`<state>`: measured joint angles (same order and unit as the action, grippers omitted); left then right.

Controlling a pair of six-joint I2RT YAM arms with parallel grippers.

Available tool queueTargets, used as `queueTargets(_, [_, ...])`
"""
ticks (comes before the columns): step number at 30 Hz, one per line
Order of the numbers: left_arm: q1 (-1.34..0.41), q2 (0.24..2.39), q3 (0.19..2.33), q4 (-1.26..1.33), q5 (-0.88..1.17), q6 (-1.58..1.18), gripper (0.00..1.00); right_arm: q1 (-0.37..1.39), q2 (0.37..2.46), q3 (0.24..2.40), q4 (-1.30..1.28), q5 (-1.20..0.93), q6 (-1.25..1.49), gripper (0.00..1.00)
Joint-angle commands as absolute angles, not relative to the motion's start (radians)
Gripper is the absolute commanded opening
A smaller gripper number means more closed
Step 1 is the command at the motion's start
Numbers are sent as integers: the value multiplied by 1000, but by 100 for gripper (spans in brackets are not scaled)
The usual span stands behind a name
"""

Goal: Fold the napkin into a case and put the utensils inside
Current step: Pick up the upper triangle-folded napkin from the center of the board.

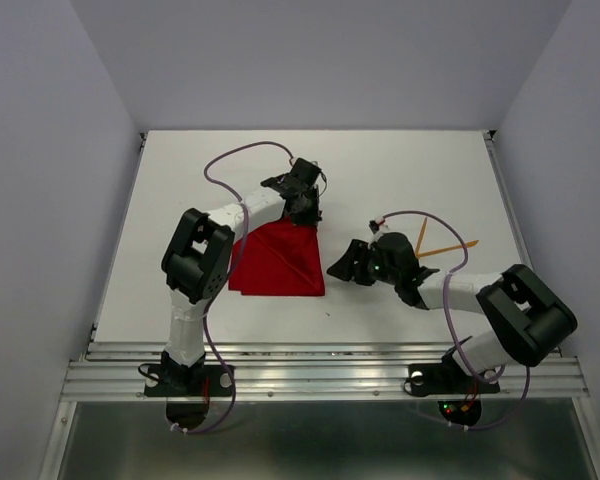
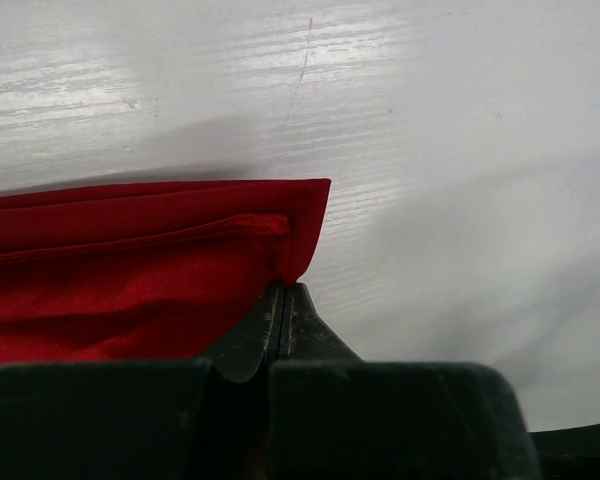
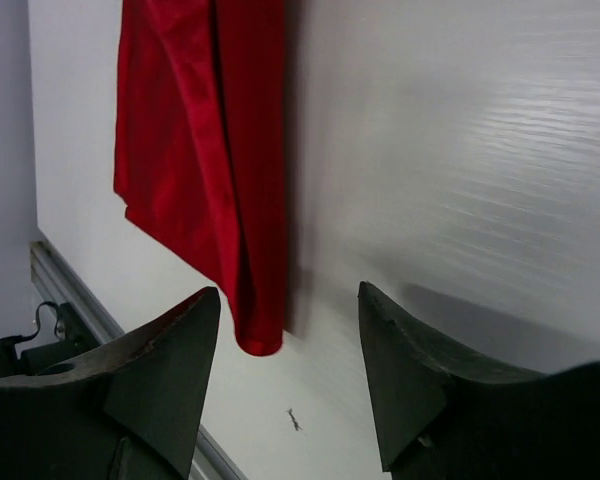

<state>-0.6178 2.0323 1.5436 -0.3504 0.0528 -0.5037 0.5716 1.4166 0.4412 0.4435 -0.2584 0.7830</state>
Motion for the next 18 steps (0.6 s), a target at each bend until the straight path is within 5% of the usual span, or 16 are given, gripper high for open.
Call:
queueTargets(1, [-623, 1950, 1522, -319, 91, -518, 0, 629, 1492, 520, 598, -311, 798, 65])
queueTargets(11, [-620, 1930, 1513, -318, 94, -522, 0, 676, 1641, 592, 595, -273, 775, 64])
queueTargets(18, [-618, 1921, 1519, -322, 87, -525, 0, 698, 1686, 592, 618, -279, 793, 48])
